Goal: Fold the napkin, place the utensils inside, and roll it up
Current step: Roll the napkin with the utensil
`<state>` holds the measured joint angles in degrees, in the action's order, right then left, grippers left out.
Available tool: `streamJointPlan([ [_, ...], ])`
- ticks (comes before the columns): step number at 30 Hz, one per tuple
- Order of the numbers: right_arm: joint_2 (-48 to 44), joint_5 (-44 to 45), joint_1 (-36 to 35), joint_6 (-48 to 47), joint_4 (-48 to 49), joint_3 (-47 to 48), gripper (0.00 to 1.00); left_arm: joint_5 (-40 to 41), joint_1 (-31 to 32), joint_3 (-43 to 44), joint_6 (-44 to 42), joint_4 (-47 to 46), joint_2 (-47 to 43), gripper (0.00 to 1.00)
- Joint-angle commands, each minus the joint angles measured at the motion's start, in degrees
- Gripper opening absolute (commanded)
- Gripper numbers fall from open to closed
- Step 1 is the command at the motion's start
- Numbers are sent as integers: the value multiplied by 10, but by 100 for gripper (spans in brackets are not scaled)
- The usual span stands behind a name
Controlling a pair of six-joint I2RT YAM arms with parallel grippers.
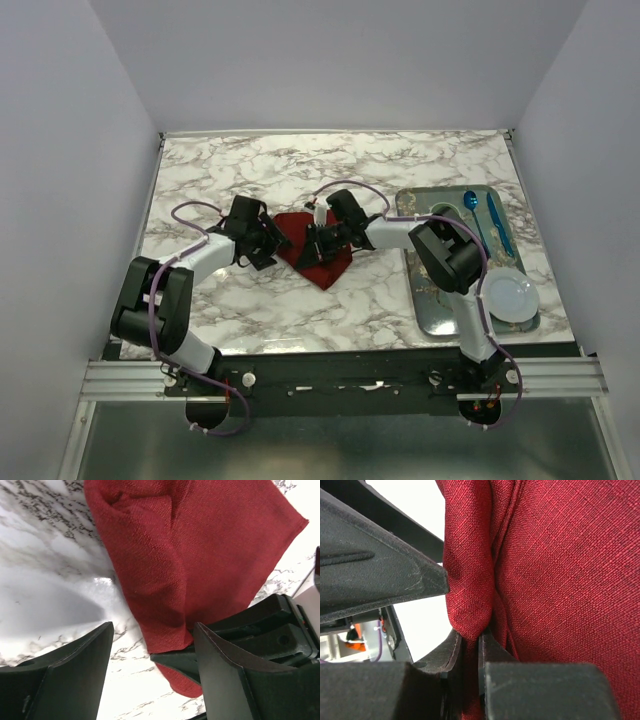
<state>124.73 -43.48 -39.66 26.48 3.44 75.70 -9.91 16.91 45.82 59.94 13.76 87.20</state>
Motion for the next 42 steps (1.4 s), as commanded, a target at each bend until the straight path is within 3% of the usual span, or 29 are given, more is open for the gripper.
streamJointPlan([
  [1, 36, -5, 6, 10, -4, -28, 1, -9, 1, -16, 36, -48, 21, 73],
  [11, 43, -56, 12, 35, 45, -42, 1, 30, 1, -40, 48, -91, 46, 61],
  [14, 47, -70, 13, 41, 58, -43, 1, 38, 1, -36, 34, -92, 49, 52],
  [16, 48, -70, 13, 38, 60, -43, 2, 40, 2, -35, 28, -91, 51, 38],
  [19, 37, -51, 13, 17, 41, -44, 3, 41, 3, -31, 20, -83, 49, 35],
  [21, 30, -32, 13, 1, 11, -40, 4, 40, 4, -29, 18, -79, 47, 26],
  [24, 12, -6, 13, -27, -25, -34, 9, 37, 7, -28, 18, -70, 43, 22],
  [27, -15, 37, 11, -59, -75, -28, 16, 32, 9, -25, 20, -60, 39, 17],
  [31, -65, 124, -14, -109, -131, -21, 36, 26, 14, -16, 25, -45, 39, 10],
  [40, -160, 438, -116, -186, -194, -3, 74, 11, 16, -2, 33, -25, 40, 8],
  [42, -158, 518, -146, -199, -194, 3, 76, 9, 16, -2, 34, -24, 40, 7],
])
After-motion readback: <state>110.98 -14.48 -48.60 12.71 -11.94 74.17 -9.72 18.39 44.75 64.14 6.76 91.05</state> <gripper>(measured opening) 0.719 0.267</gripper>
